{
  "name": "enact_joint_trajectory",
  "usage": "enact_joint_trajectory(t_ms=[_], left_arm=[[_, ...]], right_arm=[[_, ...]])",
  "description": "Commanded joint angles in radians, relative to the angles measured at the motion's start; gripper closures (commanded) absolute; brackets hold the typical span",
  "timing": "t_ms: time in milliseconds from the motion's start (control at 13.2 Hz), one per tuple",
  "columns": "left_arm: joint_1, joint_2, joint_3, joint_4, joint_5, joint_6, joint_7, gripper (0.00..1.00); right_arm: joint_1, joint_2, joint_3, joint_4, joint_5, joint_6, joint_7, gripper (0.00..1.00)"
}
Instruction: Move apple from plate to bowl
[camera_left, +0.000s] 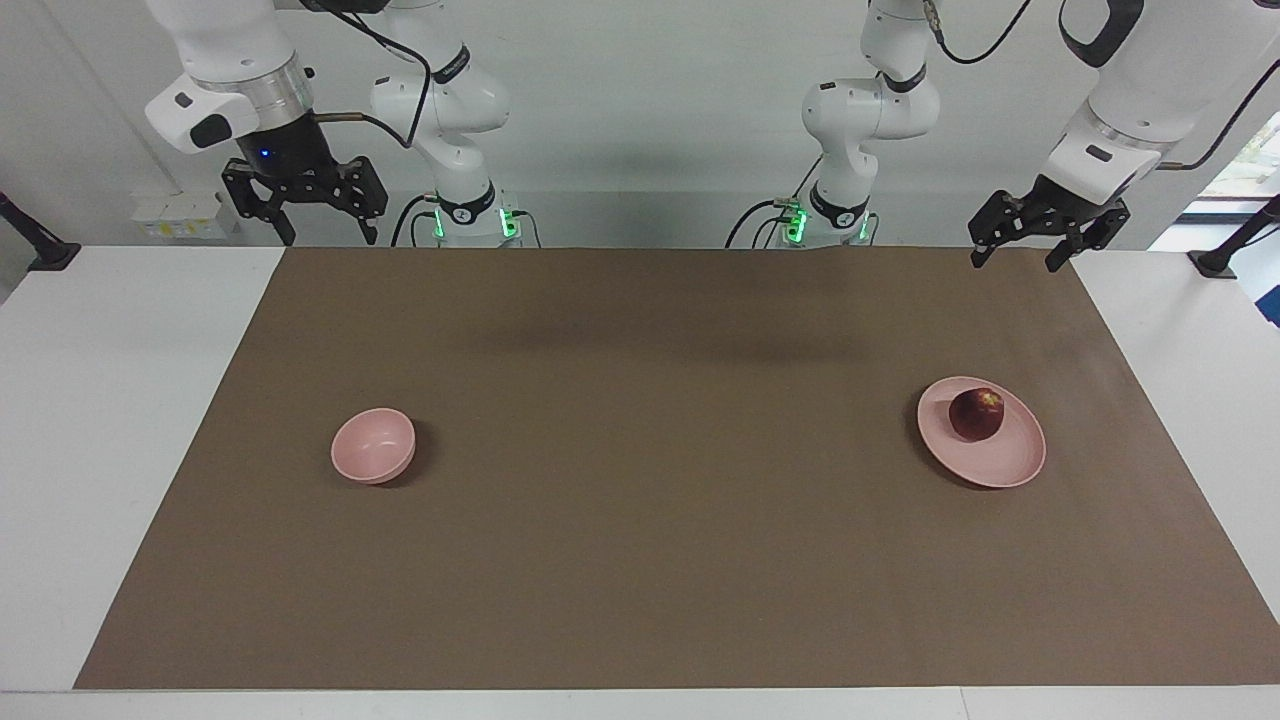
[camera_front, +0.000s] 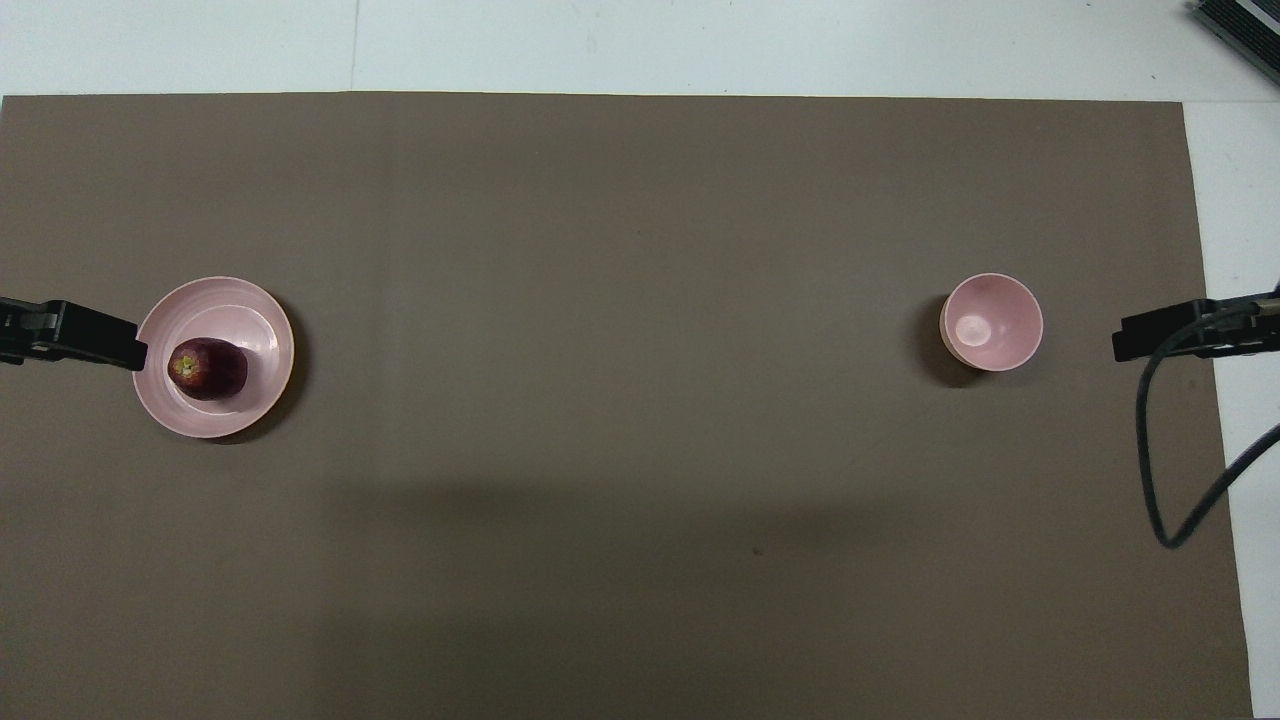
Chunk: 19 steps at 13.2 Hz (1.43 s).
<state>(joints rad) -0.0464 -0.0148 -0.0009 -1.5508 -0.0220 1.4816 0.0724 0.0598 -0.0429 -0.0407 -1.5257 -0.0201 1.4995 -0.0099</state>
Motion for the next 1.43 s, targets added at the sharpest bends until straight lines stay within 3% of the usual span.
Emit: enact_joint_trajectory(t_ms=[0,679,906,1358], left_arm=[[-0.001,-0.066,0.002,-0.084,-0.001,-0.010,0.013,0.00],[0.003,-0.086,0.002,-0.123,-0.004,-0.012,0.017,0.00],[0.034,-0.091,0.004,-0.166,-0.006,0.037,0.020,0.00],[0.135,-0.085,0.004,-0.314,-0.007,0.253,0.245,0.00]], right_arm=[[-0.009,-0.009,0.002,-0.005,0.020,0.002,0.011,0.00],[-0.009,-0.008,0.002,-0.005,0.020,0.002,0.011,0.00],[-0.009,-0.009,0.001,-0.005,0.011,0.001,0.011,0.00],[-0.014,-0.012,0.010,-0.016,0.020,0.007,-0.004,0.00]])
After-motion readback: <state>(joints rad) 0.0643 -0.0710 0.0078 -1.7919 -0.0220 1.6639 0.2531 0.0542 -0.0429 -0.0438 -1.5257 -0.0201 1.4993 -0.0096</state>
